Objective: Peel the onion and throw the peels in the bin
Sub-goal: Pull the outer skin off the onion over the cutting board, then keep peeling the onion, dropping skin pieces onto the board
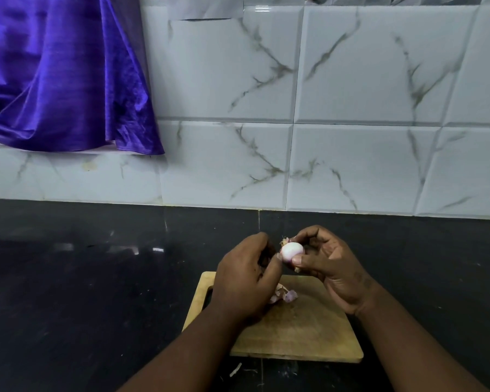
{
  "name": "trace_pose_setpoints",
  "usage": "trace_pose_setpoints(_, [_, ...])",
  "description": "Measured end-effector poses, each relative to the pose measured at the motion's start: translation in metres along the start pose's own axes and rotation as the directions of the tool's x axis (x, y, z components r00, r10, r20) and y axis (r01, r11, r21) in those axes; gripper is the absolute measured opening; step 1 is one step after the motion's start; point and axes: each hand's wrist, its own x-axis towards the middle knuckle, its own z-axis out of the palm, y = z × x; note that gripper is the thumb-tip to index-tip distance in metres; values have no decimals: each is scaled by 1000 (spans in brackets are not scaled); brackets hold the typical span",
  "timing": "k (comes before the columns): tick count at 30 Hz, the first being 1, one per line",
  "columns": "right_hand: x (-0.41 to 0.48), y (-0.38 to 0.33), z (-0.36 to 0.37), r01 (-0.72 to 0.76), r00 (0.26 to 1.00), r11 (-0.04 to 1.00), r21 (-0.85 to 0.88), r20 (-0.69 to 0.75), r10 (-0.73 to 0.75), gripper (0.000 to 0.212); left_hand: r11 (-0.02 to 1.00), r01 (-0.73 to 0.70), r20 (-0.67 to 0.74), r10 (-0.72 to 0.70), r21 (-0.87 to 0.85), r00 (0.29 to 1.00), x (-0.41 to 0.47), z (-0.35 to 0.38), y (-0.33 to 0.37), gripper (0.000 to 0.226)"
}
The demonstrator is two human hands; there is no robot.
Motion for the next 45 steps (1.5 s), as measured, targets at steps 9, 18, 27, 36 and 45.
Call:
trace_pose_setpoints(9, [0,1,1,1,1000,998,-60,-3,-2,39,1000,6,19,-6,23,1000,-1,2,0,10])
trace_pose_setpoints(18, [0,-3,2,-63,996,996,70,75,58,56,989,139,29,-141,48,990,4,3,-3,19])
trace_pose_setpoints(27, [-1,-8,2,-40,999,985,169,28,35,36,984,157,123,-166,81,978,3,0,-3,29])
trace_pose_setpoints(36, [1,-2,0,-92,996,988,125,20,91,42,944,159,29,-157,-289,987,6,3,-8,32])
trace_pose_setpoints(45, [1,1,1,-70,998,998,4,-4,70,42,884,179,62,-169,-433,984,7,6,-5,19])
